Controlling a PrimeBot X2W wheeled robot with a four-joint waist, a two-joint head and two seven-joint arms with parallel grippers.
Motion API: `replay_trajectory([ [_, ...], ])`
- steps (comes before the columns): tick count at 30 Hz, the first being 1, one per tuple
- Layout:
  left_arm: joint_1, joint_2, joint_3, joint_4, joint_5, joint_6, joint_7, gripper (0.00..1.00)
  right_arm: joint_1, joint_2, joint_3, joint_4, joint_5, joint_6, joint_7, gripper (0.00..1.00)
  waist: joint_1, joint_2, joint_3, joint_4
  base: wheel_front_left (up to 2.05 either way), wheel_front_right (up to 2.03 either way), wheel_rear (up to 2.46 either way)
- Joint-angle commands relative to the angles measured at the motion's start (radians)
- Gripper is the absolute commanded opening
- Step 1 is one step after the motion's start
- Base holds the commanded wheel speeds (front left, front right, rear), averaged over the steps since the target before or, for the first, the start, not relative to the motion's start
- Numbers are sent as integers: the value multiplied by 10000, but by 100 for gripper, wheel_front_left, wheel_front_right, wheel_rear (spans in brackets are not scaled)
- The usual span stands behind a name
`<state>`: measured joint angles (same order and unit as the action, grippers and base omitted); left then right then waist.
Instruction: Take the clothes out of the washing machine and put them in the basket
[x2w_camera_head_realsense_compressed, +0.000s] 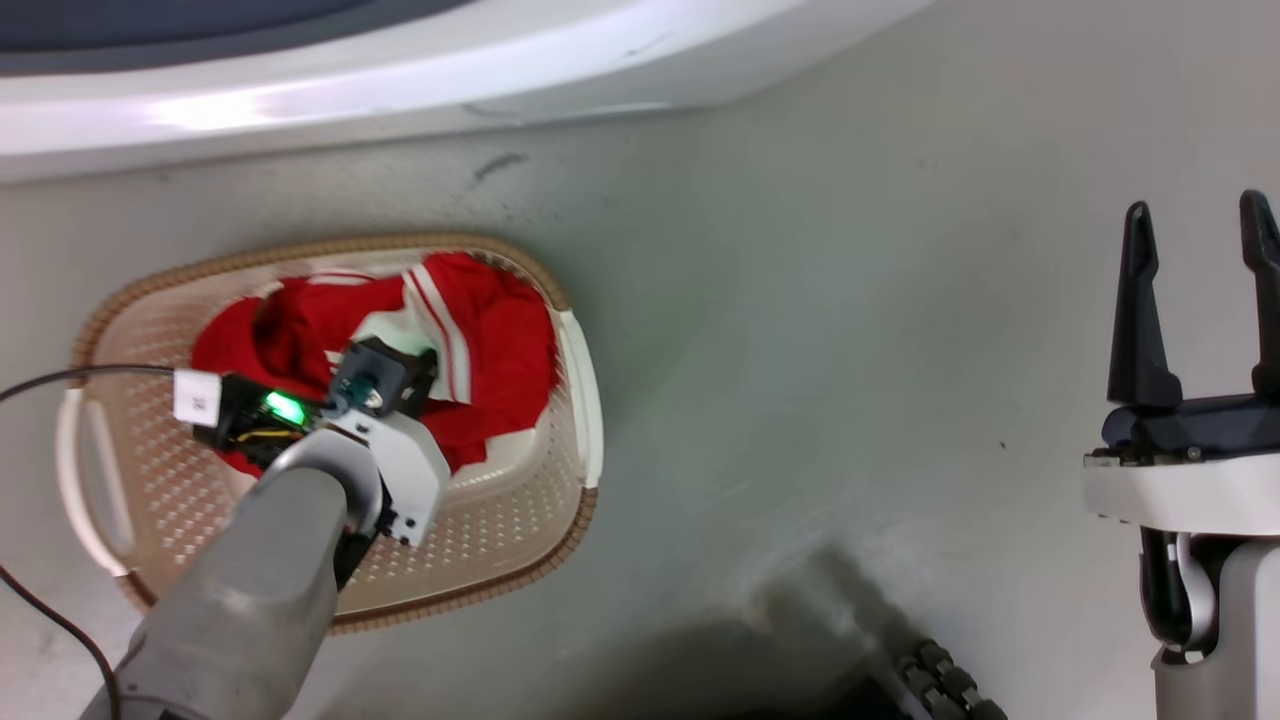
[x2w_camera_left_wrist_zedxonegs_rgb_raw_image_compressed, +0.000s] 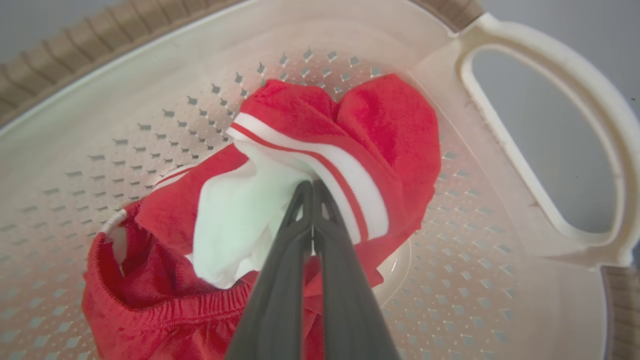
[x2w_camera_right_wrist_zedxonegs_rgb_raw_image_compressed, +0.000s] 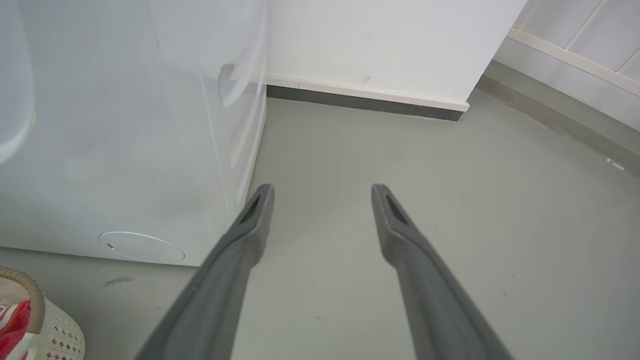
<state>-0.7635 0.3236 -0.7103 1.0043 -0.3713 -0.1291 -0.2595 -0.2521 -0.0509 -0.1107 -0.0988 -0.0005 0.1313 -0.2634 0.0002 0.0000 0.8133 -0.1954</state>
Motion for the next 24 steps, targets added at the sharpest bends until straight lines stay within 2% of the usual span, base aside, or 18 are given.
replay_trajectory([
  [1,-187,-64,46,240,-94,-13,-44,0,-212,11,-7,-85,31,-11,-20,100,-2,0,348,-212,0,0,0],
  [10,-1122,-494,96,1904,-144,63,-71,0,-287,11,95,-97,54,-11,-20,100,-2,0,670,-191,0,0,0],
  [11,-1181,-490,161,1931,-171,137,-65,37,-299,10,99,-72,31,-11,-20,100,-2,0,644,-172,0,0,0],
  [12,-1195,-490,205,1899,-182,202,-66,90,-314,11,99,-55,14,-11,-20,100,-2,0,595,-148,0,0,0],
  [13,-1149,-490,249,1853,-193,255,-66,100,-339,10,84,-33,6,-11,-20,100,-2,0,529,-121,0,0,0],
  [16,-885,-363,250,1369,22,405,-67,100,-352,10,55,39,-24,-11,-20,100,-2,0,231,-49,0,0,0],
  [17,88,-210,890,-752,346,1011,-58,100,-175,10,-172,240,-280,-11,-20,100,-2,0,-866,291,0,0,0],
  [20,692,-205,1291,-1677,423,848,-59,100,5,8,-308,390,-446,-11,-21,100,-2,0,-1648,537,0,0,0],
  [21,1251,-165,1634,-2624,683,792,-59,100,141,8,-401,503,-636,-11,-20,100,-2,0,-2384,816,0,0,0],
  [24,1878,-150,2181,-3548,895,862,-59,100,309,7,-424,590,-844,-11,-21,100,-2,0,-3148,1067,0,0,0],
])
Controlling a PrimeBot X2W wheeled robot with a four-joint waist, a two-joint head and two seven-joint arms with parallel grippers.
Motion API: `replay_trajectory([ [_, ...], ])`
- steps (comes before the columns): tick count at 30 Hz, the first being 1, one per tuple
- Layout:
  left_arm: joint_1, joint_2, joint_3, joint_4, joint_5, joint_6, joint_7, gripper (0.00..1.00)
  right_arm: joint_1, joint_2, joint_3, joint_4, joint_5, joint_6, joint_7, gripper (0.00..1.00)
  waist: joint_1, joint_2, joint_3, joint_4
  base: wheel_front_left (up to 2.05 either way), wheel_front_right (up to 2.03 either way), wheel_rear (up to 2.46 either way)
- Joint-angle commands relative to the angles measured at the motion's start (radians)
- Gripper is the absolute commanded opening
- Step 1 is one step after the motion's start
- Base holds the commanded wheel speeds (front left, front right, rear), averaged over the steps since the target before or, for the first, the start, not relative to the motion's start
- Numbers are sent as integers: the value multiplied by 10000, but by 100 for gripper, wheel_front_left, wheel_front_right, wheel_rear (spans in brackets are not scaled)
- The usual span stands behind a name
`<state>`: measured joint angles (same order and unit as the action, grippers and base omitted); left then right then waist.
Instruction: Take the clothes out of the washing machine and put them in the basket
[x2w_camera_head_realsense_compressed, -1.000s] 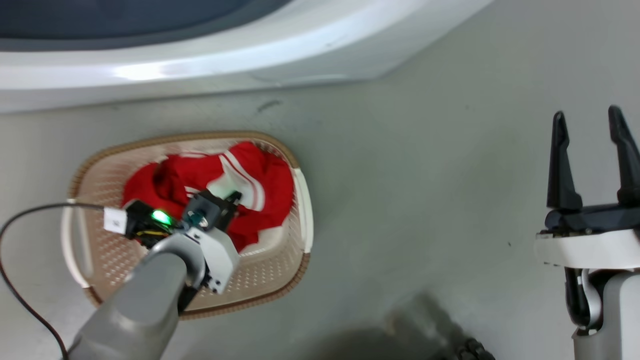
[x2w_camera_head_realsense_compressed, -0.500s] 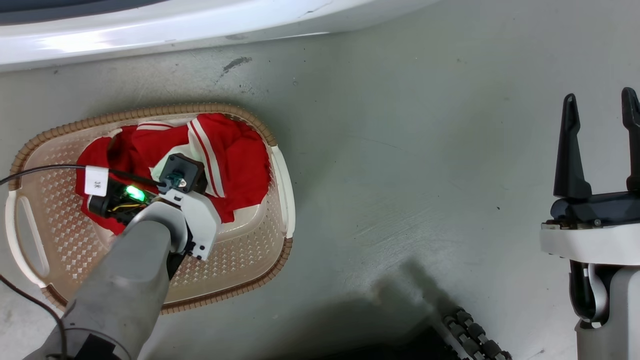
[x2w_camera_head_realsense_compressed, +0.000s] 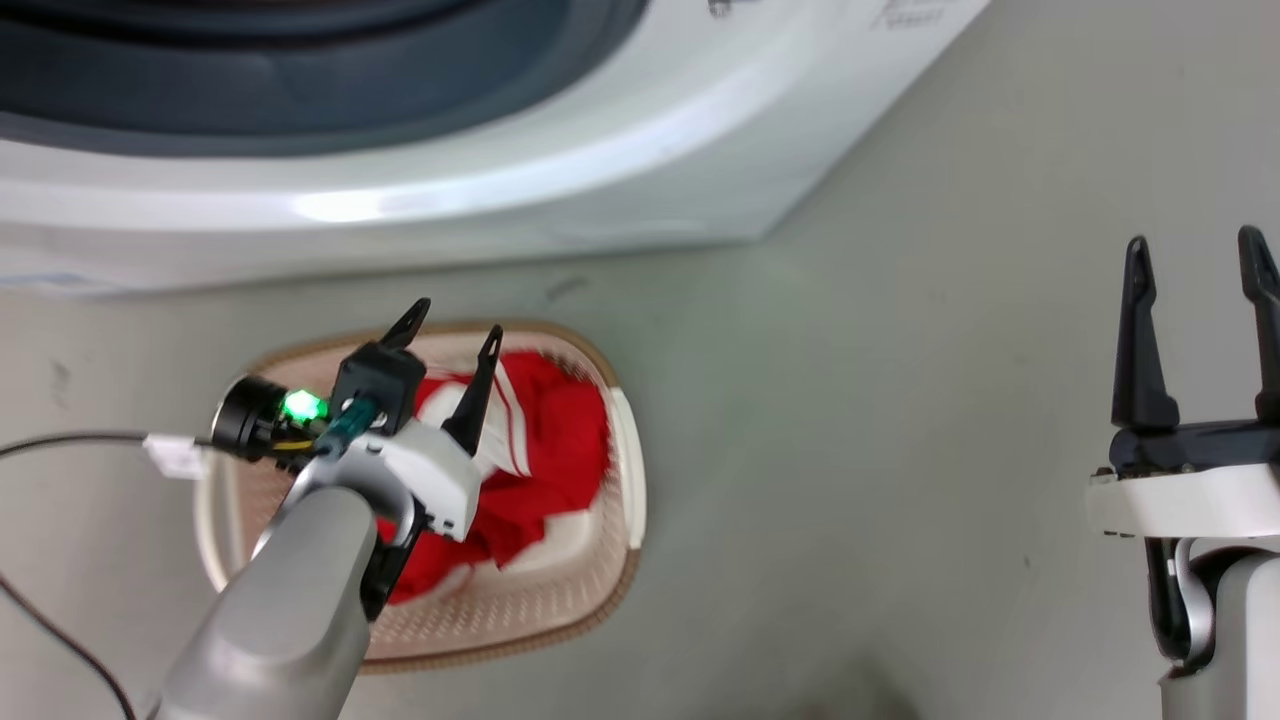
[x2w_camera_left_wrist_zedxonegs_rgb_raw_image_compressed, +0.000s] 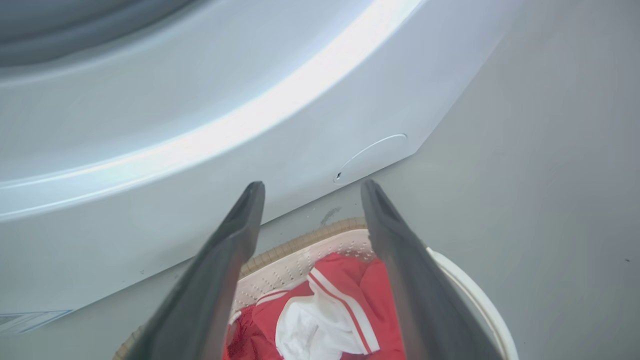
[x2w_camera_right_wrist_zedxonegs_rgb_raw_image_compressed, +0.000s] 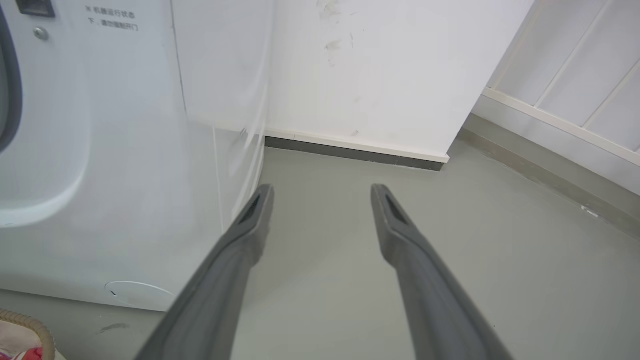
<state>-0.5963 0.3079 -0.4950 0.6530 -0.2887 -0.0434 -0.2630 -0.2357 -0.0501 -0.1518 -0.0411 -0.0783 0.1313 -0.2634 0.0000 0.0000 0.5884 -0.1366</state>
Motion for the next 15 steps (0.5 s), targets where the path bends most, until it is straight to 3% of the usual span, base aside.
replay_trajectory([
  [1,406,18,231,-365,117,42,-25,100,219,-3,-37,51,-116,-12,-20,100,0,0,-1166,570,0,0,0],
  [7,1761,-35,1659,-2520,514,254,-25,100,714,-1,-55,241,-263,-11,-20,100,0,0,-2565,1082,0,0,0],
  [15,3815,-640,3427,-4979,1062,618,-24,100,1478,-1,76,350,-120,-11,-20,100,0,0,-3932,1736,0,0,0],
])
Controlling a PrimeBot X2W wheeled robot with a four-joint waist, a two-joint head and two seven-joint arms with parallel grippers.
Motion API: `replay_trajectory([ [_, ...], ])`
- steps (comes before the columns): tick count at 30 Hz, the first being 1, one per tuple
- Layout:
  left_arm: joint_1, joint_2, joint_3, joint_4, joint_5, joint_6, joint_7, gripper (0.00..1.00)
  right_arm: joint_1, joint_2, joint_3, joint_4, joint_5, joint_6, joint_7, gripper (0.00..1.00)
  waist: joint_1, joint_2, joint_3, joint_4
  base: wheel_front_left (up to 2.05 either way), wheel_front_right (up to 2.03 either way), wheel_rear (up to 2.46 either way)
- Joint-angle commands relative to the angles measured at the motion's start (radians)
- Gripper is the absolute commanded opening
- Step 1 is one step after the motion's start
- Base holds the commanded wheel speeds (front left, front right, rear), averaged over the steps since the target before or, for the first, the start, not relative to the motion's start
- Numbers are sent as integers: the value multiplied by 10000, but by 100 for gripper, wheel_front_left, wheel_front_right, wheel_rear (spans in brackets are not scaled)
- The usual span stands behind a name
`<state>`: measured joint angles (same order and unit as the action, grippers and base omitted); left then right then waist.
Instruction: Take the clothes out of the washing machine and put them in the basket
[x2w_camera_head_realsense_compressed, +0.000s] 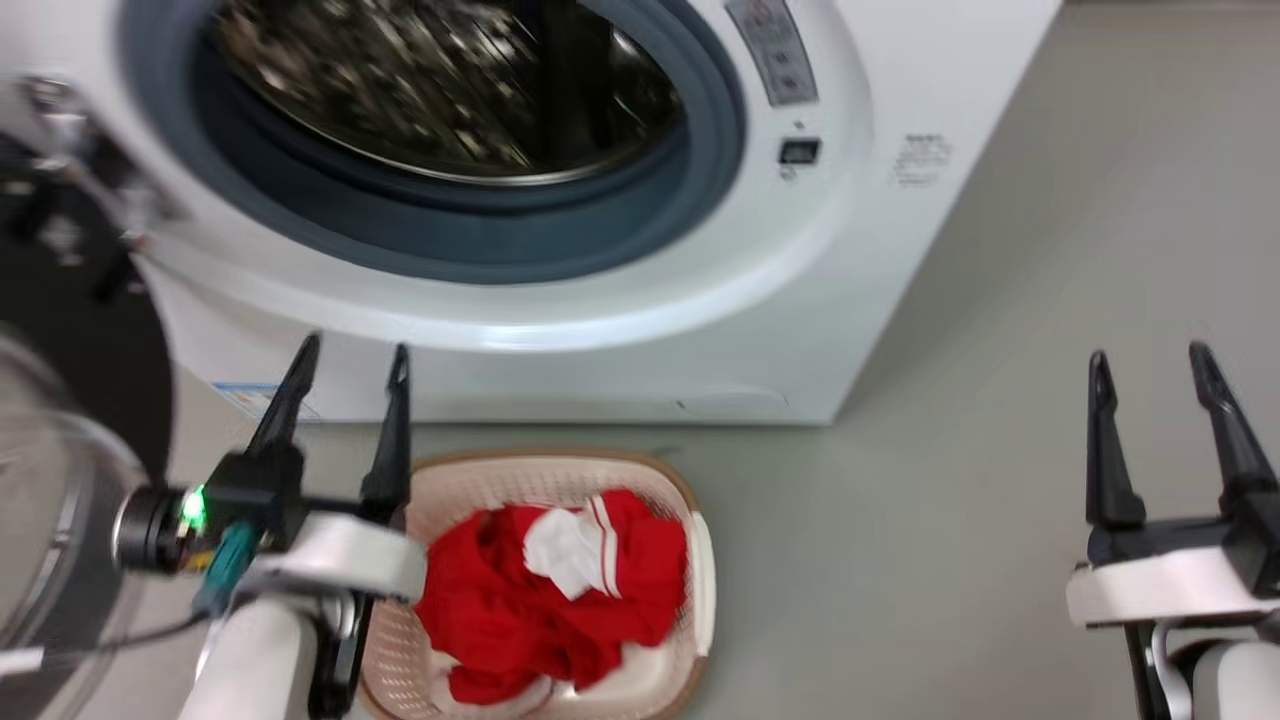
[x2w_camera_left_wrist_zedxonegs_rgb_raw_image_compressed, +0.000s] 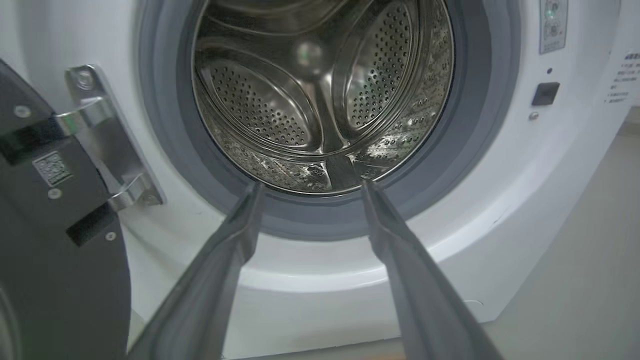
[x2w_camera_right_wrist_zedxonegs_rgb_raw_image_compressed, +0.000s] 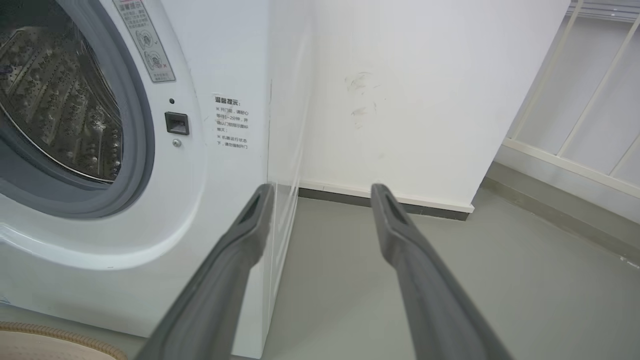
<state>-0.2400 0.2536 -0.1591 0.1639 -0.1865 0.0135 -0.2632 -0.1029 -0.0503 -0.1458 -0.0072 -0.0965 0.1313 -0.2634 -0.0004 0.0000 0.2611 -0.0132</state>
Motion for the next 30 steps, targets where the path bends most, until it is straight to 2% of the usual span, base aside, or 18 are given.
replay_trajectory([
  [1,498,-202,251,-306,70,67,-22,100,259,-1,15,14,120,-11,-20,100,4,0,-819,552,0,0,0],
  [5,1447,-594,924,-1070,161,36,-24,100,677,1,75,48,192,-11,-20,100,4,0,-1358,659,0,0,0],
  [12,2589,-1005,1375,-1560,607,-129,-24,100,1274,2,351,-28,362,-11,-20,100,4,0,-2023,514,0,0,0],
  [21,3569,-1578,1410,-1728,1186,8,-24,100,1920,2,622,-45,619,-11,-20,100,4,0,-2526,112,0,0,0],
  [30,3601,-1711,1448,-1649,1595,68,-24,100,1921,1,767,3,686,-11,-20,100,4,0,-2714,-83,0,0,0],
])
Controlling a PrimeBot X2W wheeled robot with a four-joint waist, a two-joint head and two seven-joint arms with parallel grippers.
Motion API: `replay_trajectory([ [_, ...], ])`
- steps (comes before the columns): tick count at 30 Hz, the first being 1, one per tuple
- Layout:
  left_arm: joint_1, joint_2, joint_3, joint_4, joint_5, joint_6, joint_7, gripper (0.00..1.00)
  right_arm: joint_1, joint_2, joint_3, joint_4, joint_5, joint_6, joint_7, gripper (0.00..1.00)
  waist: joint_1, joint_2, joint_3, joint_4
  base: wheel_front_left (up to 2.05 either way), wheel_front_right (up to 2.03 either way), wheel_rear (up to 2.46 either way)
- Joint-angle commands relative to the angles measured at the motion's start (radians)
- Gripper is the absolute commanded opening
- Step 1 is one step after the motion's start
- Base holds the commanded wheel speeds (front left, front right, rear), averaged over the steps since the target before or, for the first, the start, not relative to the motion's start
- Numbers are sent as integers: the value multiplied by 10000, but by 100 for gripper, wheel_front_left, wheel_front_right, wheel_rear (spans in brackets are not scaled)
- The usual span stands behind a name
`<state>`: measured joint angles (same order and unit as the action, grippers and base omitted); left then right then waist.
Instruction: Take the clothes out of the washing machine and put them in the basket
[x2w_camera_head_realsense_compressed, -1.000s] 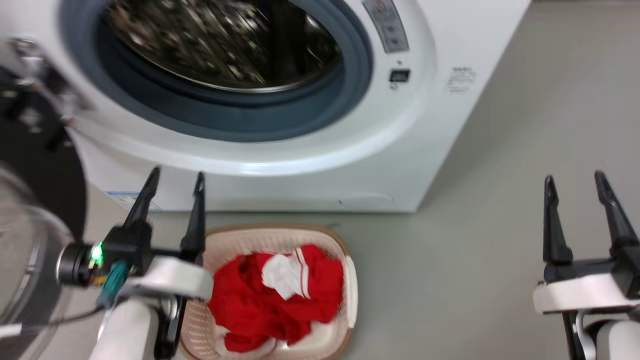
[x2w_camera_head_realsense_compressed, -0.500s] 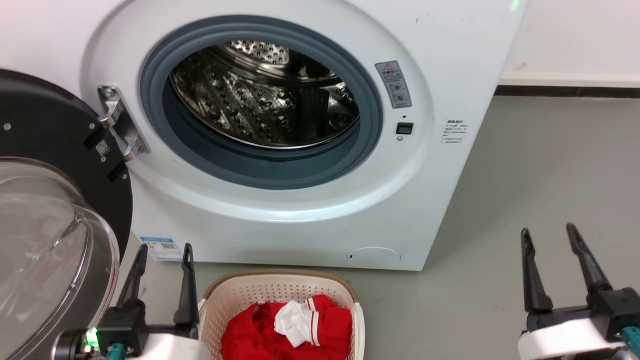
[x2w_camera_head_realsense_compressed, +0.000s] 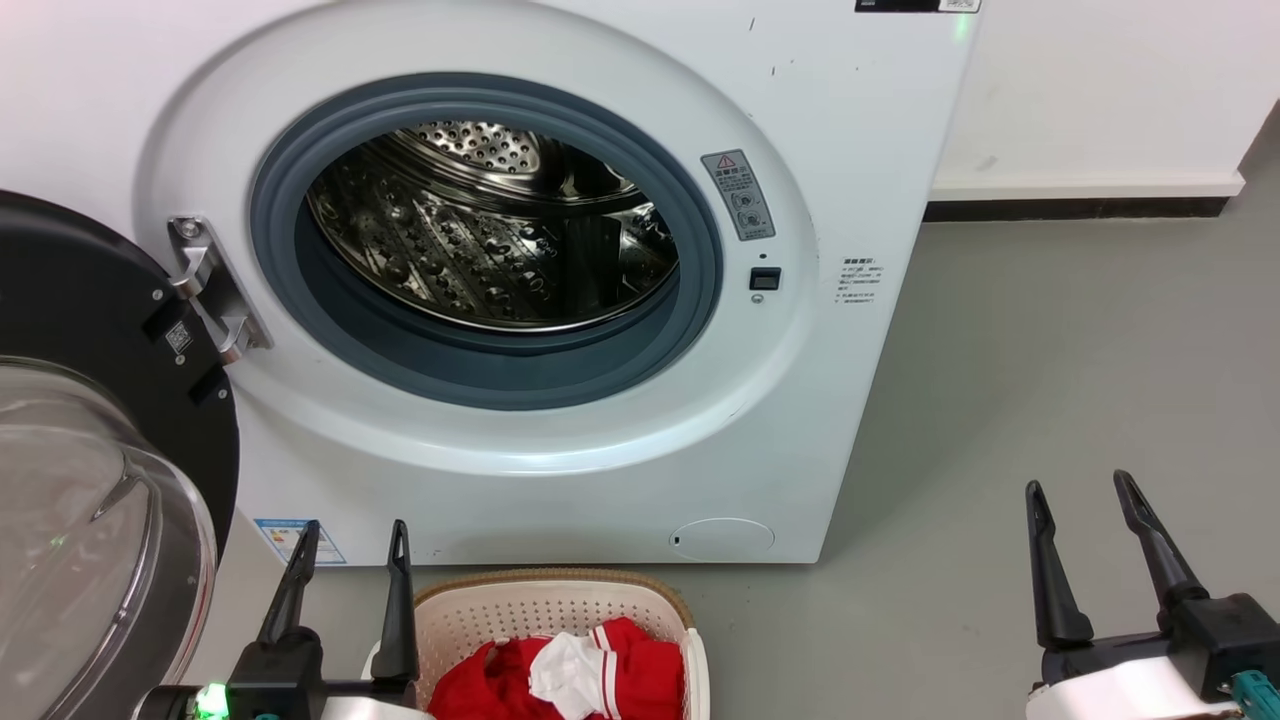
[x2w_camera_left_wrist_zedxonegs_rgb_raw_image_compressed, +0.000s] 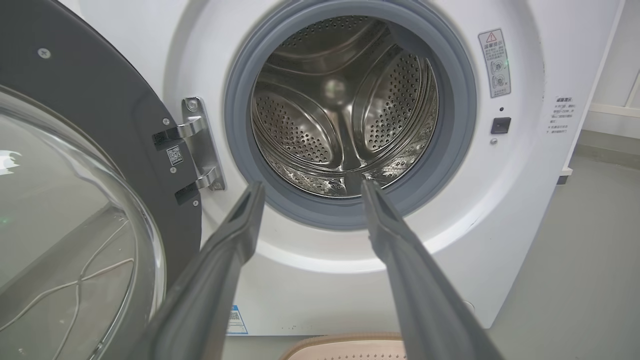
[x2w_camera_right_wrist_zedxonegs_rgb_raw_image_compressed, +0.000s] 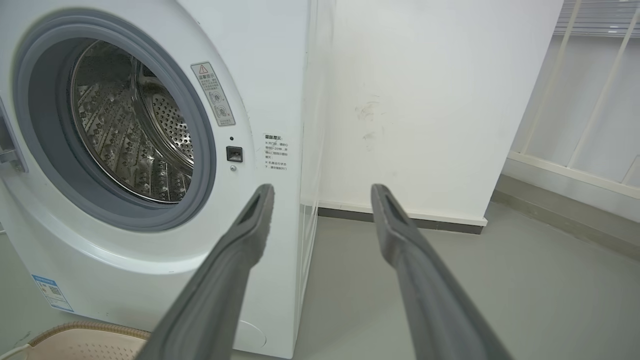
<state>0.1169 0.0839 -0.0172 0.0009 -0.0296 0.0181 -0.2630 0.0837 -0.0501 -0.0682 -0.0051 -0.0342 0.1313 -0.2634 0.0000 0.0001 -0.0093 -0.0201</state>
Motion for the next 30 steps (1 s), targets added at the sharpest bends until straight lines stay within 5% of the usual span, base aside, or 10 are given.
replay_trajectory([
  [1,80,-24,50,-31,52,48,-26,100,73,-1,-38,0,80,-11,-20,100,0,-1,-44,-45,0,0,0],
  [17,167,-196,197,-3,-136,272,-26,100,43,0,-143,75,144,-11,-20,100,0,-1,-109,-258,0,0,0],
  [18,126,-202,194,-2,-120,259,1,0,0,-2,-146,64,151,0,0,0,0,-1,-108,-259,0,0,0],
  [30,-99,-282,354,634,-1945,57,519,0,-177,-13,-135,633,2095,1,433,0,0,-1,-92,-228,0,0,0],
])
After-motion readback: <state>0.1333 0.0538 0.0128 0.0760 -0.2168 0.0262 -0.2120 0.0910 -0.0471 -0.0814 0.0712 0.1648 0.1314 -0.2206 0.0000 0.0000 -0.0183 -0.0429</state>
